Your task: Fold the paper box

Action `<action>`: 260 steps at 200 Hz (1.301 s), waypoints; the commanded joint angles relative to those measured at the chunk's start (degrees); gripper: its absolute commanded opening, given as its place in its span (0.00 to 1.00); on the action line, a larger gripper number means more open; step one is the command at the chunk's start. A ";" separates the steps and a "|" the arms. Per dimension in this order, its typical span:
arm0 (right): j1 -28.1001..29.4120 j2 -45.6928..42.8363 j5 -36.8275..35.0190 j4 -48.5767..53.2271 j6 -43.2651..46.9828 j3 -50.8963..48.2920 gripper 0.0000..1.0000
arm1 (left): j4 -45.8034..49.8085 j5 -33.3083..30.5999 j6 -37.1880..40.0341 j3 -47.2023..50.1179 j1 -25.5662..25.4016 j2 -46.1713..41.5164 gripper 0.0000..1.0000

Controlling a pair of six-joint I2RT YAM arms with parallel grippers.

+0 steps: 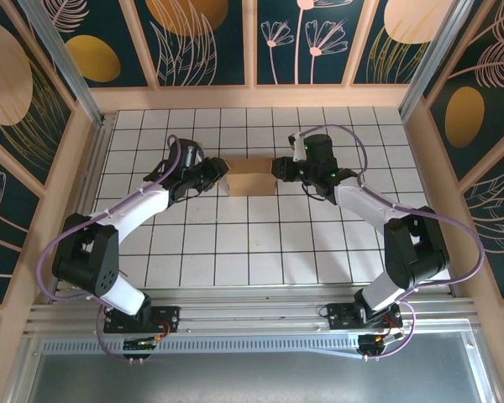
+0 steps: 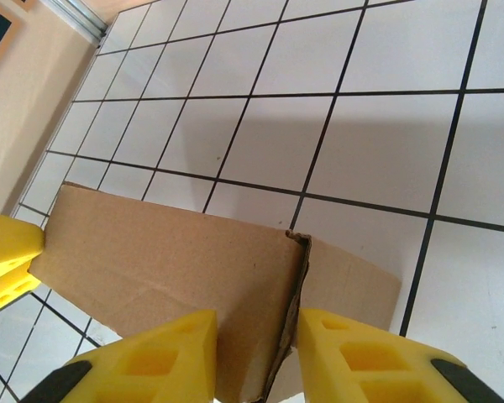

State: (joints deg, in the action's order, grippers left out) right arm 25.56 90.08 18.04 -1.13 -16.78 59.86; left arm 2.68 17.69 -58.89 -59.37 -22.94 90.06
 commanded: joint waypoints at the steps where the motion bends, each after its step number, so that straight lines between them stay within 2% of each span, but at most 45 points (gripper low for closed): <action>1: -1.22 0.60 -0.52 5.94 1.25 0.68 0.37 | 6.93 -4.04 3.52 -0.56 0.70 1.54 0.31; 14: -2.12 -0.14 1.75 6.88 0.16 1.57 0.41 | 6.21 -3.34 4.25 -0.72 0.69 1.35 0.31; 27: -2.88 -0.10 3.62 8.24 -0.53 2.64 0.41 | 6.24 -3.06 4.93 -0.98 0.70 1.43 0.32; 50: -3.19 1.22 4.68 8.11 -0.76 2.16 0.34 | 6.10 -2.30 5.20 -1.20 0.70 2.13 0.31; 72: -3.18 1.92 4.98 3.64 -2.09 -3.08 0.25 | 5.50 -1.51 4.95 -0.68 0.69 2.66 0.31; 101: -3.01 2.46 3.53 0.60 -1.51 -7.53 0.21 | 5.56 -2.02 5.33 0.13 0.70 2.59 0.31; 129: -3.01 2.82 0.34 1.50 0.42 -7.50 0.18 | 5.93 -2.17 5.96 0.05 0.68 2.17 0.32; 147: -2.75 1.34 2.11 3.85 0.13 -4.78 0.20 | 5.53 -2.60 7.14 0.21 0.68 0.58 0.37; 174: -2.91 -3.66 5.69 1.58 -4.84 -1.96 0.30 | 4.18 -5.51 10.49 0.28 0.70 -4.80 0.53; 196: -3.00 -2.81 7.69 1.45 -5.55 1.19 0.36 | 3.31 -6.28 13.13 -0.99 0.70 -6.96 0.63; 222: -2.74 1.41 7.28 4.98 -4.25 4.01 0.36 | 5.61 -3.80 14.71 -3.43 0.64 -4.22 0.62; 260: -1.00 2.07 6.86 3.89 -3.74 0.24 0.34 | 5.59 -1.30 15.56 -1.94 0.68 -1.24 0.58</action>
State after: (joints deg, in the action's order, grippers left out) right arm 23.29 91.24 24.53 0.80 -21.12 62.11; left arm 6.72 13.91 -45.60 -61.93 -22.50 86.63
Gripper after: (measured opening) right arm 0.349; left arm 0.594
